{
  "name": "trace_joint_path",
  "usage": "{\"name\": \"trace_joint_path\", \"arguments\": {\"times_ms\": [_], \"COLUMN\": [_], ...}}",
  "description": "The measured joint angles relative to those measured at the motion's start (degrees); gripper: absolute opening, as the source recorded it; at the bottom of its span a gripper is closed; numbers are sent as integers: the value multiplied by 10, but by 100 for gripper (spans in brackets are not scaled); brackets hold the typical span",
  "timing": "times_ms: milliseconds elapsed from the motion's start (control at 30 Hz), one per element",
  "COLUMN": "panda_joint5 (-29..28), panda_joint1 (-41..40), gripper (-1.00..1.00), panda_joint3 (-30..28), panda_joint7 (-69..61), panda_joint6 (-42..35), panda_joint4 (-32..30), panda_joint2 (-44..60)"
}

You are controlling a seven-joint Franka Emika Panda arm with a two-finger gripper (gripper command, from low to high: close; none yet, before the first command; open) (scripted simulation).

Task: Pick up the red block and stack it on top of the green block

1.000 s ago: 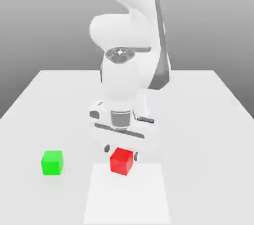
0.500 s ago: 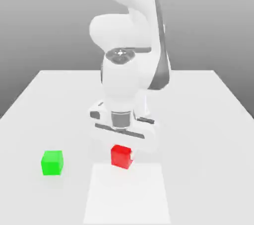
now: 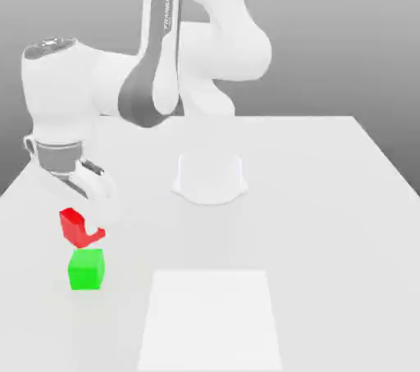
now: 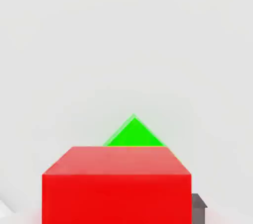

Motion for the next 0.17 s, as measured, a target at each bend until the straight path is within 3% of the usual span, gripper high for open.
{"name": "trace_joint_path", "arguments": {"times_ms": [33, 67, 167], "panda_joint5": [15, 28, 28], "panda_joint1": [-1, -7, -7], "gripper": [-100, 100, 100], "panda_joint3": [6, 13, 13], "panda_joint7": [-11, -20, -20], "panda_joint6": [18, 35, 36], "panda_joint4": [1, 1, 1], "panda_joint2": [20, 38, 38]}}
